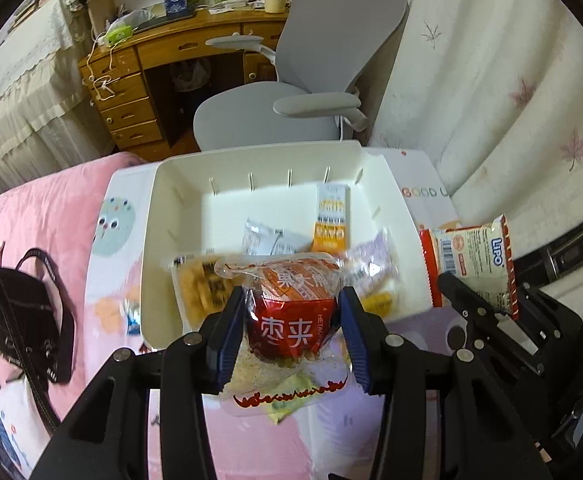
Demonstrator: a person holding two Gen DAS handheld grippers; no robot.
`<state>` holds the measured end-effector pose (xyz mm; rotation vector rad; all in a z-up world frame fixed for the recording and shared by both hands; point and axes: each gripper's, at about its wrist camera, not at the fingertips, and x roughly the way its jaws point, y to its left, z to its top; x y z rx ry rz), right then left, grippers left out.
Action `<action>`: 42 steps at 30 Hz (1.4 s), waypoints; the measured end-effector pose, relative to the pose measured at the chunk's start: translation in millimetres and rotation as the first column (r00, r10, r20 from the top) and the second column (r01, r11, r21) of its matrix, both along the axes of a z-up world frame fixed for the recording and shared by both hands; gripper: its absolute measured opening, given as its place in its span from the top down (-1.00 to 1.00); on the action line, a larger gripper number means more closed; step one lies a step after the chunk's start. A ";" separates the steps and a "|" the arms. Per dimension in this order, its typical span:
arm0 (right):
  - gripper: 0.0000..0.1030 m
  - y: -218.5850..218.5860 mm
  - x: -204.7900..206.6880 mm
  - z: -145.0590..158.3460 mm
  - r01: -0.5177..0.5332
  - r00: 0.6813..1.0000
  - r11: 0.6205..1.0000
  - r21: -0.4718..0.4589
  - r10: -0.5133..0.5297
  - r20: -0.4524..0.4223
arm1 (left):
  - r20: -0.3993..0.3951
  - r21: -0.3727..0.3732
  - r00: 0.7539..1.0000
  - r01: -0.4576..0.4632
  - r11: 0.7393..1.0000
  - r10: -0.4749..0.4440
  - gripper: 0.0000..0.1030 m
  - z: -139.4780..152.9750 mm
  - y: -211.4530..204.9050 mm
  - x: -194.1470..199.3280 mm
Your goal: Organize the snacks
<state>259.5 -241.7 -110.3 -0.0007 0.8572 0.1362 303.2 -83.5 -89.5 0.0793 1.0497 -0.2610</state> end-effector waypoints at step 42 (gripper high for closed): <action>-0.02 -28.7 -31.6 -17.3 0.172 0.964 0.944 0.283 -0.102 -0.247 | -0.187 -0.088 0.977 -0.120 0.989 0.102 -0.44 -31.2 41.9 -65.8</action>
